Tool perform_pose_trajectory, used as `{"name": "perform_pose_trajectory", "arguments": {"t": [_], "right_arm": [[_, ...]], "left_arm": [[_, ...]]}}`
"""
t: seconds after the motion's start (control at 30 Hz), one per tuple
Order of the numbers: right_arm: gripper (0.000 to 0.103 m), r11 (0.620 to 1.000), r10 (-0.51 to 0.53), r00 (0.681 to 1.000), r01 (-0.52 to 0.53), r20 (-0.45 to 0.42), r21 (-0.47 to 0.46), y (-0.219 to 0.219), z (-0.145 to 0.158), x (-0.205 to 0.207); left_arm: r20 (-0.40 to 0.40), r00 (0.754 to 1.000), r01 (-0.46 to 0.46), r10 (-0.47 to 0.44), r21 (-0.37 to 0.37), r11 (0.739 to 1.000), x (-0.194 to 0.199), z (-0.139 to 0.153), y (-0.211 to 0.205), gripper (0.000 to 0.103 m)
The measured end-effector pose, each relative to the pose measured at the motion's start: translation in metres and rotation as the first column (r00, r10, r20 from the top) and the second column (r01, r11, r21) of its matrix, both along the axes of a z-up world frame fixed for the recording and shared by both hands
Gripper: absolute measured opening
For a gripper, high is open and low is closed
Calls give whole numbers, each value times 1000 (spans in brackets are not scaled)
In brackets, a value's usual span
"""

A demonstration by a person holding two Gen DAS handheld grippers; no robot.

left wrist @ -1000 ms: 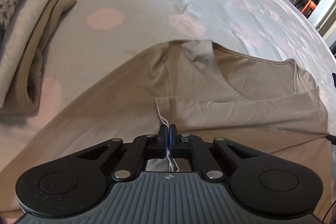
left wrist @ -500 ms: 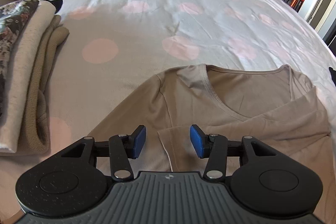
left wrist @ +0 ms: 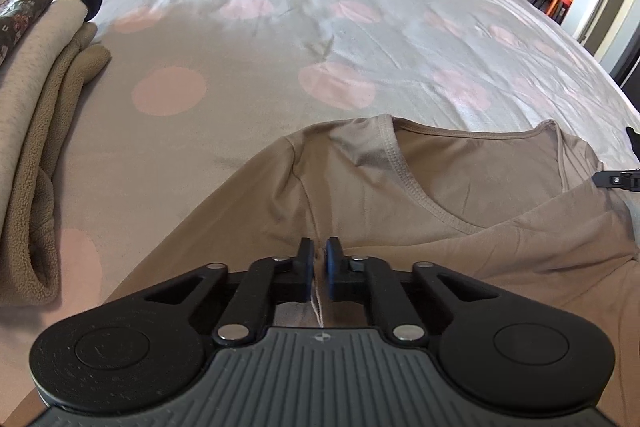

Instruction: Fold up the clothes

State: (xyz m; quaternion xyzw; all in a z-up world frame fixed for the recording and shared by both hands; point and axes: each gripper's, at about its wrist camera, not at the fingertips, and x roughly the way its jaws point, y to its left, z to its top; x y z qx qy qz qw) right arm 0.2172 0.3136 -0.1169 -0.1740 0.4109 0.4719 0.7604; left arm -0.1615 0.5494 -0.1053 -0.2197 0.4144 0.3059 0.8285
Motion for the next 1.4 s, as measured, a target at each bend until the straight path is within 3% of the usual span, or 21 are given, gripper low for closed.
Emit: {"name": "perform_pose_trajectory", "arguments": {"t": [0.03,0.07,0.17,0.23,0.43,0.57,0.7,0.93,1.0,1.03,1.07,1.4], "right_arm": [[9,1000,8,1000,-8,7,-11,1,-4,-2],[3,1000,10,1000,-9,16,-9,0,-4,-3],[3,999,-30,1000,30,9,45,-4,5,2],[1,996,-57,998,55,26,69,-4,12,6],[2,995,-93,995,94,-30,35,0,2,15],[9,988,-128,991,132,-48,79,-22,12,11],[9,988,-106,993,110,-41,108,-59,26,-14],[11,984,-123,991,128,-47,122,-121,17,-72],[15,980,-141,988,148,-61,133,-135,14,-88],[22,977,-154,986,161,-64,140,-142,13,-97],[28,974,-163,985,171,-65,146,-148,13,-105],[28,966,-181,981,190,-66,174,-173,2,-164]], "left_arm": [[-4,1000,9,-9,16,1000,1,1,-2,2],[-1,1000,16,-16,36,999,2,3,-5,2],[47,999,-5,2,69,998,-1,15,-4,2],[39,999,-14,11,69,998,-2,14,-3,2],[11,999,-40,40,64,997,-2,7,-1,3],[9,998,-64,63,67,996,-7,6,-2,18],[35,997,-75,73,75,994,-30,17,-15,21],[25,990,-143,141,96,985,-96,37,-39,22],[16,984,-180,179,116,977,-120,45,-44,22],[12,980,-199,199,126,972,-131,49,-46,22],[9,975,-221,222,137,966,-145,53,-48,23],[4,898,-429,440,236,872,-276,84,-55,36]]}}
